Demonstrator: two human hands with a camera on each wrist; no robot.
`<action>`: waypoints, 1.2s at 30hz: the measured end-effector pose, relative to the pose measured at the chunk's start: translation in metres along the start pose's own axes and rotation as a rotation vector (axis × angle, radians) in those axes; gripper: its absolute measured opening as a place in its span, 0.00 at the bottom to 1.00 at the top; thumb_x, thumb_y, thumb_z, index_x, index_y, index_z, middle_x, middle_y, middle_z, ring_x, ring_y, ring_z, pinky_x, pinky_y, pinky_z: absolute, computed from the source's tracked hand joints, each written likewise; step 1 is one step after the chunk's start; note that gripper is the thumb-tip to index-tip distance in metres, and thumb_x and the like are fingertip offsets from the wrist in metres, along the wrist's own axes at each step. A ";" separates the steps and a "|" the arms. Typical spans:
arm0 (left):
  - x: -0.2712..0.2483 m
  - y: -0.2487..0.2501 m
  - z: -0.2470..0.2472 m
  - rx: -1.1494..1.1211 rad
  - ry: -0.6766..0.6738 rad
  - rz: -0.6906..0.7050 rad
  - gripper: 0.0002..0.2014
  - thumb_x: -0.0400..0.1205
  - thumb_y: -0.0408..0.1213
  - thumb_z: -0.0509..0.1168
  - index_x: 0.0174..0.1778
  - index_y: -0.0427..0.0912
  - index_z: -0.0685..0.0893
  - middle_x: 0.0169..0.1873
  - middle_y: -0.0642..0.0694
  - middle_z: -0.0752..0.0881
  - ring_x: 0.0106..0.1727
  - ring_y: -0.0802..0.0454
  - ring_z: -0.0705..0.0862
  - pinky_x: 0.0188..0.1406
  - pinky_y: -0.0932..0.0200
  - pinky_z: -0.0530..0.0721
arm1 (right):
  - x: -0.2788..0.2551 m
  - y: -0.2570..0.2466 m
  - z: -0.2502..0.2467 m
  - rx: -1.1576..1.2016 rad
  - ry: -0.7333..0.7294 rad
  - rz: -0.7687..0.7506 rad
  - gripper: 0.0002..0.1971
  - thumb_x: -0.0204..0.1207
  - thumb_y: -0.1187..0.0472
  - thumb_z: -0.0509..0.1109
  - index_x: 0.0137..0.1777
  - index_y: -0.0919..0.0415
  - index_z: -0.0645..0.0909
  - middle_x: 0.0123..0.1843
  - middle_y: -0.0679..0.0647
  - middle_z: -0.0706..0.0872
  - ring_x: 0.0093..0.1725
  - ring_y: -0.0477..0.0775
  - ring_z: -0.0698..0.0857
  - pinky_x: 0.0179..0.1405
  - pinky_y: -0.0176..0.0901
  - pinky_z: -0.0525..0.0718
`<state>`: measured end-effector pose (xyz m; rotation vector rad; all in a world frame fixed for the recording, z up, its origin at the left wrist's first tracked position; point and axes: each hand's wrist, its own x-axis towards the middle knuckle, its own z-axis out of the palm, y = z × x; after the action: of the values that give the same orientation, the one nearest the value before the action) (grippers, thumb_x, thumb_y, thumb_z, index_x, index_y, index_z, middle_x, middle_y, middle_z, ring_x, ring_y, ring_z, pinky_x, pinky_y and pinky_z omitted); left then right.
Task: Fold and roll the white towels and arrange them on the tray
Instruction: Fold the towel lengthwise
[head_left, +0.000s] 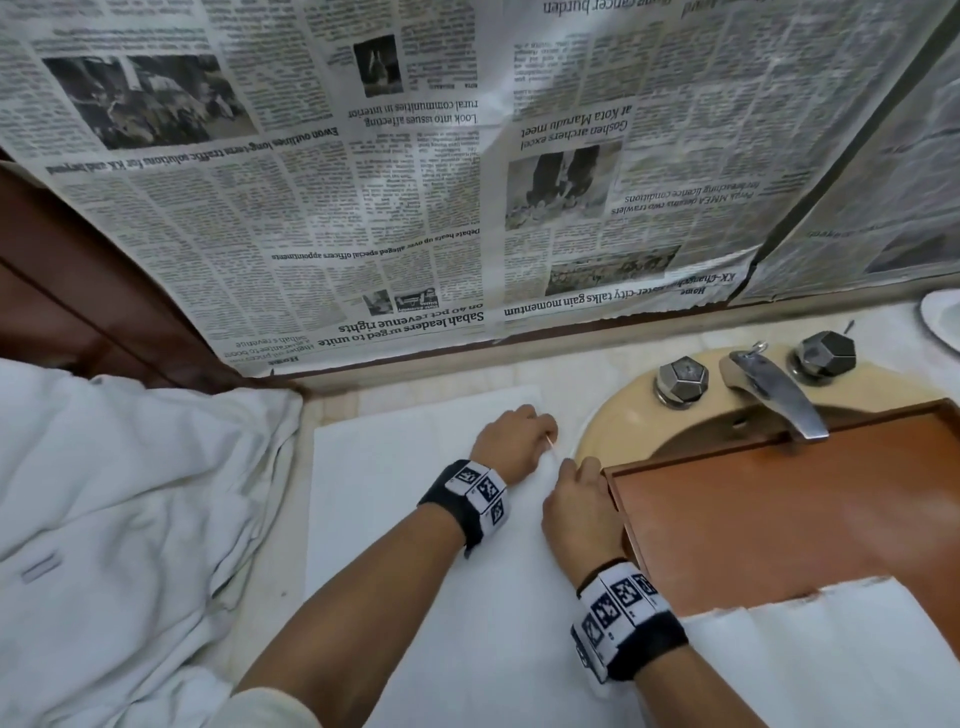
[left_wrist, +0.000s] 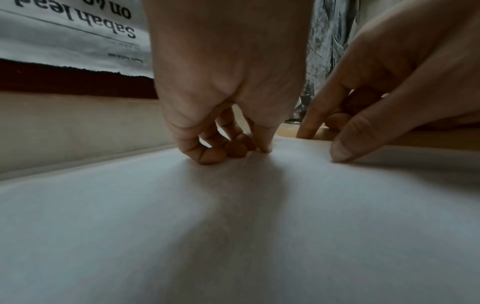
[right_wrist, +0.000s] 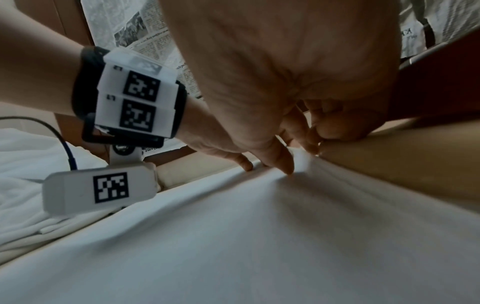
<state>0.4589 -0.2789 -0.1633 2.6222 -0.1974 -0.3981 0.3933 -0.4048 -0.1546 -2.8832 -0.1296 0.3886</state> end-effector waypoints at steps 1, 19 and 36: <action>-0.001 -0.001 -0.002 -0.020 0.009 0.004 0.10 0.87 0.36 0.59 0.60 0.46 0.83 0.55 0.43 0.80 0.57 0.41 0.81 0.52 0.48 0.80 | 0.002 0.000 0.000 0.019 0.007 -0.004 0.13 0.78 0.65 0.66 0.62 0.67 0.75 0.62 0.62 0.74 0.58 0.64 0.80 0.37 0.49 0.77; -0.093 -0.049 -0.044 -0.468 0.459 0.028 0.06 0.84 0.32 0.67 0.53 0.44 0.88 0.47 0.51 0.89 0.47 0.60 0.85 0.50 0.74 0.78 | -0.092 -0.053 -0.063 0.175 -0.002 -0.216 0.08 0.85 0.56 0.62 0.44 0.56 0.70 0.40 0.51 0.81 0.40 0.56 0.80 0.37 0.46 0.69; -0.204 -0.196 -0.046 -0.388 0.499 -0.366 0.14 0.85 0.28 0.59 0.58 0.42 0.89 0.58 0.46 0.88 0.59 0.51 0.84 0.66 0.59 0.79 | -0.114 -0.226 0.059 0.124 -0.304 -0.336 0.05 0.83 0.65 0.58 0.47 0.60 0.64 0.48 0.63 0.81 0.40 0.59 0.72 0.23 0.44 0.56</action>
<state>0.2936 -0.0447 -0.1681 2.2744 0.4814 0.1044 0.2549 -0.1863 -0.1279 -2.5964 -0.6071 0.7341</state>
